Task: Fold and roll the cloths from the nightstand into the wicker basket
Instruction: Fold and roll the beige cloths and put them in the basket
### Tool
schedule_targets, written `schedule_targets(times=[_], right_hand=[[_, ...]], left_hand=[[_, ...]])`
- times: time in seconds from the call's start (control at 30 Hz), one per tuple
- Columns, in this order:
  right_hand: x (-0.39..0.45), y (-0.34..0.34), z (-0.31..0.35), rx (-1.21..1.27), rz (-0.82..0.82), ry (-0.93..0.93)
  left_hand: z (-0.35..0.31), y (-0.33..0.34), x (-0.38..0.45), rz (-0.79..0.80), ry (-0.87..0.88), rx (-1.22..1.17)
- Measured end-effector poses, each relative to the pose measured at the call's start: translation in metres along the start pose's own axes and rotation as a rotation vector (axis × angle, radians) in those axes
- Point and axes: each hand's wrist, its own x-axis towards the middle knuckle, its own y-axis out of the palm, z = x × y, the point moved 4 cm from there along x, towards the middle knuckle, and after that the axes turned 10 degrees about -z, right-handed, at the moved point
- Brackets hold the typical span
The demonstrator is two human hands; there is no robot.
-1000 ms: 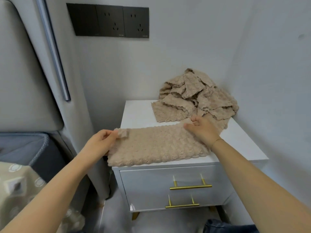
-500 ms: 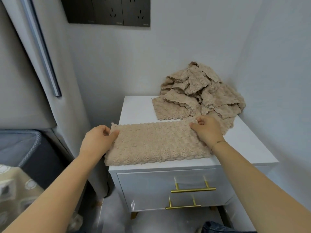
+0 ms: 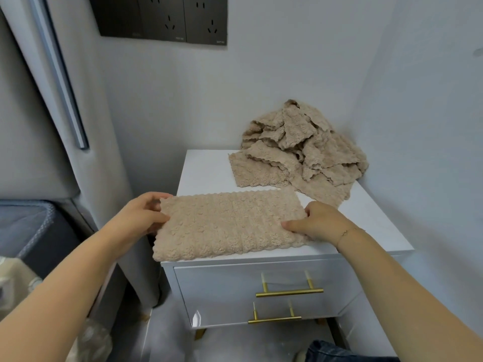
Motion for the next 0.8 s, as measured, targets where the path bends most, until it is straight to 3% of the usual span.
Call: schedule_targets(times=[0.17,0.3,0.4,0.53,0.63,0.8], right_hand=[[-0.003,-0.002,0.018,0.022,0.009,-0.090],[0.001,-0.006,0.038,0.167,-0.127,-0.207],[0.011,-0.016,0.060,0.304,-0.260,-0.308],[0.035,-0.023,0.101,0.352,-0.283,-0.497],[0.059,-0.015,0.143,0.256,-0.246,-0.647],[0.088,0.023,0.182,-0.143,-0.267,-0.717]], left_hand=[[0.001,-0.001,-0.020,0.081,-0.022,-0.080],[0.006,-0.010,-0.026,0.009,0.006,-0.025],[0.012,-0.022,-0.029,-0.027,-0.065,0.001],[0.014,-0.023,-0.046,0.111,-0.211,-0.017],[0.017,-0.018,-0.060,0.220,-0.200,0.089],[0.017,-0.010,-0.070,0.135,-0.048,0.209]])
